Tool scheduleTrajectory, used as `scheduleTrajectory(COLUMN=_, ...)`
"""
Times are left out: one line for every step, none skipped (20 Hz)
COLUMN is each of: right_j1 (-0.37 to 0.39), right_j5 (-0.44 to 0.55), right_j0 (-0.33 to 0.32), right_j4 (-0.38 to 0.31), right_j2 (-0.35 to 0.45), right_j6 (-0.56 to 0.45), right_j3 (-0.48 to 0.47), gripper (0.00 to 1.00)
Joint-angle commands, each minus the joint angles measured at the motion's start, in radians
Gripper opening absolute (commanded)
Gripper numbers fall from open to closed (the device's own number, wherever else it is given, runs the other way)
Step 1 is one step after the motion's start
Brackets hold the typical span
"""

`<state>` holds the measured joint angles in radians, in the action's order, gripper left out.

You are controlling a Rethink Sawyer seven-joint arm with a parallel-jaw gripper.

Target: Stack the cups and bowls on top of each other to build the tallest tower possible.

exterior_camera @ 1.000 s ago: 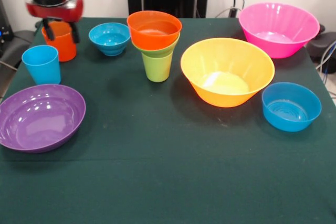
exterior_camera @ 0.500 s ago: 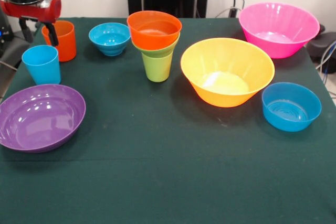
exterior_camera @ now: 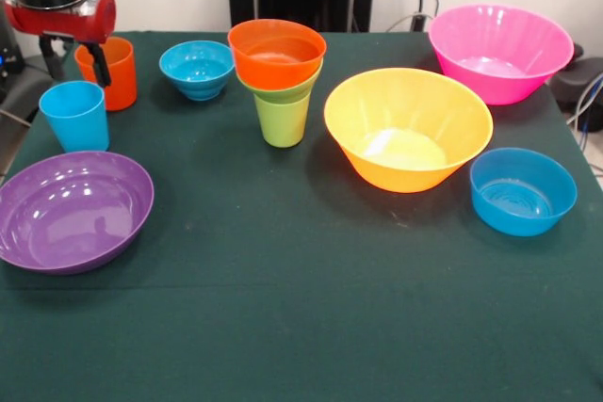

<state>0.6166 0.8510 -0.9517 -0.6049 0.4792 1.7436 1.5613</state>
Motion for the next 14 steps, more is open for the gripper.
scheduleTrajectory(right_j1=-0.055, right_j5=0.001, right_j0=0.015, right_j4=-0.061, right_j2=0.068, right_j6=-0.264, right_j3=-0.014, gripper=1.0)
scheduleTrajectory(right_j1=-0.057, right_j5=-0.007, right_j0=0.013, right_j4=-0.062, right_j2=0.07, right_j6=-0.26, right_j3=-0.012, gripper=1.0)
scheduleTrajectory(right_j1=-0.059, right_j5=-0.009, right_j0=0.013, right_j4=-0.065, right_j2=0.07, right_j6=-0.259, right_j3=-0.013, gripper=1.0)
scheduleTrajectory(right_j1=-0.06, right_j5=-0.008, right_j0=0.013, right_j4=-0.067, right_j2=0.069, right_j6=-0.256, right_j3=-0.015, gripper=1.0)
scheduleTrajectory(right_j1=-0.06, right_j5=0.004, right_j0=0.016, right_j4=-0.07, right_j2=0.066, right_j6=-0.255, right_j3=-0.018, gripper=1.0)
scheduleTrajectory(right_j1=-0.059, right_j5=0.02, right_j0=0.023, right_j4=-0.075, right_j2=0.058, right_j6=-0.252, right_j3=-0.024, gripper=1.0)
scheduleTrajectory(right_j1=-0.058, right_j5=0.036, right_j0=0.03, right_j4=-0.081, right_j2=0.049, right_j6=-0.248, right_j3=-0.03, gripper=1.0)
scheduleTrajectory(right_j1=-0.057, right_j5=0.049, right_j0=0.034, right_j4=-0.083, right_j2=0.043, right_j6=-0.244, right_j3=-0.034, gripper=1.0)
scheduleTrajectory(right_j1=-0.059, right_j5=0.056, right_j0=0.039, right_j4=-0.086, right_j2=0.037, right_j6=-0.239, right_j3=-0.04, gripper=1.0)
scheduleTrajectory(right_j1=-0.061, right_j5=0.064, right_j0=0.044, right_j4=-0.088, right_j2=0.031, right_j6=-0.233, right_j3=-0.046, gripper=1.0)
scheduleTrajectory(right_j1=-0.067, right_j5=0.067, right_j0=0.046, right_j4=-0.089, right_j2=0.028, right_j6=-0.229, right_j3=-0.049, gripper=1.0)
scheduleTrajectory(right_j1=-0.073, right_j5=0.065, right_j0=0.047, right_j4=-0.091, right_j2=0.027, right_j6=-0.227, right_j3=-0.052, gripper=1.0)
scheduleTrajectory(right_j1=-0.079, right_j5=0.061, right_j0=0.046, right_j4=-0.091, right_j2=0.026, right_j6=-0.226, right_j3=-0.053, gripper=1.0)
scheduleTrajectory(right_j1=-0.083, right_j5=0.06, right_j0=0.044, right_j4=-0.091, right_j2=0.026, right_j6=-0.228, right_j3=-0.055, gripper=1.0)
